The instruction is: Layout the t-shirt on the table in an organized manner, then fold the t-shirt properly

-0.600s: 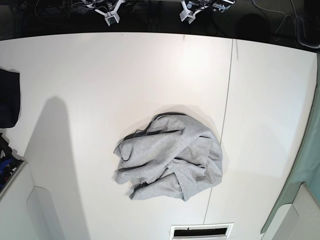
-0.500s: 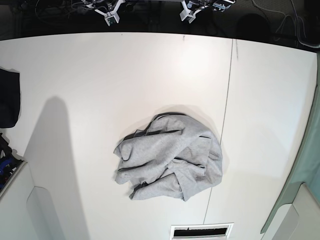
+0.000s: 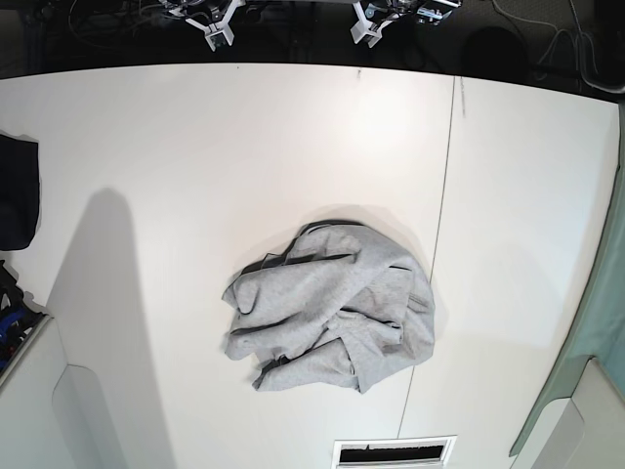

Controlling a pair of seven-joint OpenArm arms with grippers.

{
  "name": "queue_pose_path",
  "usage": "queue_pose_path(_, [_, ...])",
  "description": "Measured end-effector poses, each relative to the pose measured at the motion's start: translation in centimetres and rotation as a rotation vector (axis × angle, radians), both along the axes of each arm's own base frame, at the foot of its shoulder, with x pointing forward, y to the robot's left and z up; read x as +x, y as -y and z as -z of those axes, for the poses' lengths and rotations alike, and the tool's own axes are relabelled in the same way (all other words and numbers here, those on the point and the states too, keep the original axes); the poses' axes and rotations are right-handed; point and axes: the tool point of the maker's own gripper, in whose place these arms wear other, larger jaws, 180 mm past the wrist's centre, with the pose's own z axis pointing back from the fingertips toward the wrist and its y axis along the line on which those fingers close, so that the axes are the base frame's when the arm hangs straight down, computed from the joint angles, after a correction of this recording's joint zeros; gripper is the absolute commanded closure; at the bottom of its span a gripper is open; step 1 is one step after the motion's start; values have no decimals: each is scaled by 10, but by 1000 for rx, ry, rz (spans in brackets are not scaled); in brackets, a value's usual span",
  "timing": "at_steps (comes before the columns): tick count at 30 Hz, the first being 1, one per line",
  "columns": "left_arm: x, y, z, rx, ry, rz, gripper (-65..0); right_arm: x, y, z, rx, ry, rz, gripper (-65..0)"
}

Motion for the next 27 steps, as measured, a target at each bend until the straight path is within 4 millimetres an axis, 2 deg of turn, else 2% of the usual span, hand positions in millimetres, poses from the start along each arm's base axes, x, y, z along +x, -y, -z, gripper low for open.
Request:
queue_pose_path(3, [2, 6, -8, -59, 48, -40, -138, -13, -4, -4, 66, -19, -19, -195])
queue_pose_path(6, [2, -5, -15, -62, 101, -115, -138, -26, -2, -11, 113, -16, -36, -195])
queue_pose_path(10, [7, -43, -29, -2, 186, -220, -138, -37, 5, -30, 197, 16, 8, -195])
queue_pose_path(14, [27, -83, -54, 54, 321, -289, -138, -30, 19, -60, 240, 116, 23, -195])
queue_pose_path(18, [51, -116, -91, 72, 455, -387, -138, -17, 26, -99, 266, 234, 19, -195])
queue_pose_path(23, [79, -161, -147, 121, 596, -443, -138, 7, 17, -165, 329, 398, -45, -195])
queue_pose_path(27, [112, -177, -205, 110, 744, -458, -138, 34, 3, -221, 388, 537, -107, -195])
